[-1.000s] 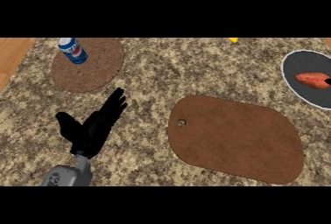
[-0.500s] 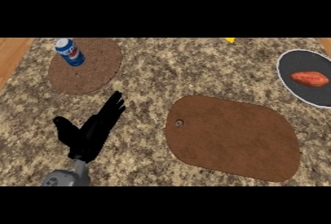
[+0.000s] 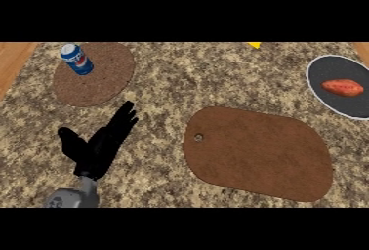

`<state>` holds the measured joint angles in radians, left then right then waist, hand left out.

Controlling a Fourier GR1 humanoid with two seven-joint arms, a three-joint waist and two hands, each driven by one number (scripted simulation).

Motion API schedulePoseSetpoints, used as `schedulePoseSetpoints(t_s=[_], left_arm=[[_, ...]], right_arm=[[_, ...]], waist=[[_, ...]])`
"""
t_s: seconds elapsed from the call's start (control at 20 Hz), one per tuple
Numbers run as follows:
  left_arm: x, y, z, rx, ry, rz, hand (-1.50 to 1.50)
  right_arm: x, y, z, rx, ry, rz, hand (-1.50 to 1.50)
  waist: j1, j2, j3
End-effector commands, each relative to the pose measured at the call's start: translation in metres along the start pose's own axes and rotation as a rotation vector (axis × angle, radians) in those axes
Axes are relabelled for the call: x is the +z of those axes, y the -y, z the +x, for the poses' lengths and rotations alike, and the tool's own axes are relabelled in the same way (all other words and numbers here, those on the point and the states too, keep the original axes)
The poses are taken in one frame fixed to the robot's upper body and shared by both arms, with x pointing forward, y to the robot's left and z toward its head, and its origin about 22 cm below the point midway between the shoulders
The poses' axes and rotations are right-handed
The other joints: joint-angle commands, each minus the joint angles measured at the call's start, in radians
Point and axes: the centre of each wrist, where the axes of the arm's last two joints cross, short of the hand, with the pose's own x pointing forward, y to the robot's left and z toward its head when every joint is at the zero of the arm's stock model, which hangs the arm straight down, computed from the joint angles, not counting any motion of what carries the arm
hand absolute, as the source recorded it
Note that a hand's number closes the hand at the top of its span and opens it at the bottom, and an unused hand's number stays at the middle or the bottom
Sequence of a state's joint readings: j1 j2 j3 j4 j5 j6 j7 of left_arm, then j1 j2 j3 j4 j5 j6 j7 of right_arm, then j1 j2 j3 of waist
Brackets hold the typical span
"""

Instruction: Pick the sweet potato from the cutting board and place it in the pan

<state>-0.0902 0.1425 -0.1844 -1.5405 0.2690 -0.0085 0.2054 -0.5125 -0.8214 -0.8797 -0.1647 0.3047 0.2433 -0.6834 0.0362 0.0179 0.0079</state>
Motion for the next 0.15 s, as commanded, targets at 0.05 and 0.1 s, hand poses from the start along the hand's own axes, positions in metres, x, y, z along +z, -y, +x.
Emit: schedulePoseSetpoints(t_s=[0.05,0.1], left_arm=[[-0.005,-0.002,-0.004,-0.003,-0.013,0.008,0.00],[-0.003,0.002,0.003,-0.002,0.001,-0.006,0.00]], right_arm=[[0.015,0.005,-0.014,-0.004,0.023,0.035,-1.50],[0.008,0.009,-0.005,-0.006,0.006,0.029,-1.50]], waist=[[-0.009,-0.003,-0.001],[-0.007,-0.006,-0.002]])
